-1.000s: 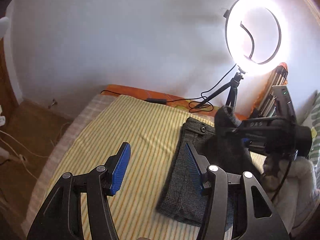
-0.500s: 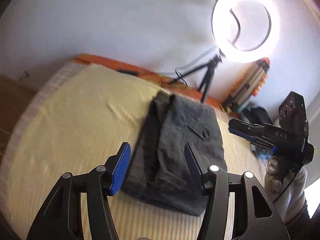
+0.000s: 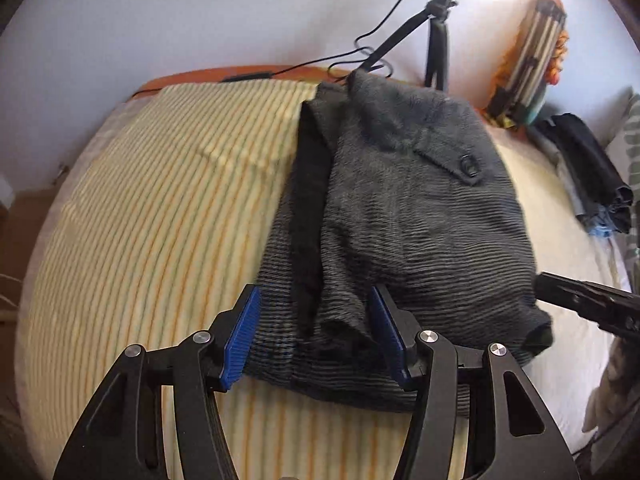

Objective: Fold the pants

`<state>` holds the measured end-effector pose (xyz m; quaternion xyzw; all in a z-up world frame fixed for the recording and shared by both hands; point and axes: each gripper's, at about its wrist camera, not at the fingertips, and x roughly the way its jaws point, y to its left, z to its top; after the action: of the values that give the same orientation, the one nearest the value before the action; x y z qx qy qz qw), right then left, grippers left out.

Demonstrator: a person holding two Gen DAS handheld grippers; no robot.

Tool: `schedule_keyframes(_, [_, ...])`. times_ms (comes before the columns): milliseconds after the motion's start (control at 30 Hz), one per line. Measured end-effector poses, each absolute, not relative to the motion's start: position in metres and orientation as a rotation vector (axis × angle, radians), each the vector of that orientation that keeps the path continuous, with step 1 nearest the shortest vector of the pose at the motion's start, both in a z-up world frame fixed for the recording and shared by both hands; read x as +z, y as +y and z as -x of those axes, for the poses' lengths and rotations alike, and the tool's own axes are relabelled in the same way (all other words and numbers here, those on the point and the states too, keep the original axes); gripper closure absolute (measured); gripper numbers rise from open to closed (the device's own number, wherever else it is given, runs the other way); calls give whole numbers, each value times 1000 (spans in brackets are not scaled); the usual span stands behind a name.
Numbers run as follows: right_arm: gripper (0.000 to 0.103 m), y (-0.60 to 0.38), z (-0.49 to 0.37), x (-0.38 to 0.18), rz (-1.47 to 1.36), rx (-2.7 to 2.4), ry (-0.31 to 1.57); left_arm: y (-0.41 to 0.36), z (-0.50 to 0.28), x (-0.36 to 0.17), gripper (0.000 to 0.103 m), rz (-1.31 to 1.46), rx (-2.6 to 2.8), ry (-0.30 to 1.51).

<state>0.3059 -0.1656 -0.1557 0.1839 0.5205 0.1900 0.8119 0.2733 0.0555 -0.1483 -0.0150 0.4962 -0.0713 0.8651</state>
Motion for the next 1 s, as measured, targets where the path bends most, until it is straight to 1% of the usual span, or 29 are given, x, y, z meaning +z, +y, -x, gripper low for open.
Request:
schedule_keyframes(133, [76, -148, -294, -162, -257, 422, 1126, 71, -275, -153, 48, 80, -158, 1053])
schedule_keyframes(267, [74, -155, -292, -160, -259, 452, 1131, 77, -274, -136, 48, 90, -205, 1008])
schedule_keyframes(300, [66, -159, -292, -159, -268, 459, 1128, 82, -276, -131, 47, 110, -217, 996])
schedule_keyframes(333, [54, -163, -293, -157, -278, 461, 1122, 87, -278, -128, 40, 127, -230, 991])
schedule_keyframes(367, [48, -169, -295, -155, -290, 462, 1111, 90, -284, -127, 36, 154, -247, 995])
schedule_keyframes(400, [39, -176, -298, -153, -305, 467, 1097, 94, -289, -127, 36, 188, -271, 1001])
schedule_keyframes(533, [27, -195, -311, -147, -369, 505, 1076, 118, -316, -130, 35, 388, -395, 1036])
schedule_keyframes(600, [26, -204, -323, -147, -415, 526, 1080, 125, -332, -135, 34, 458, -444, 1063])
schedule_keyframes(733, [25, -217, -349, -153, -506, 552, 1089, 121, -359, -146, 34, 522, -540, 1132])
schedule_keyframes(900, [25, -222, -376, -163, -591, 584, 1101, 113, -382, -155, 34, 518, -572, 1163])
schedule_keyframes(1000, [25, -221, -388, -171, -610, 598, 1112, 109, -390, -160, 31, 497, -575, 1180])
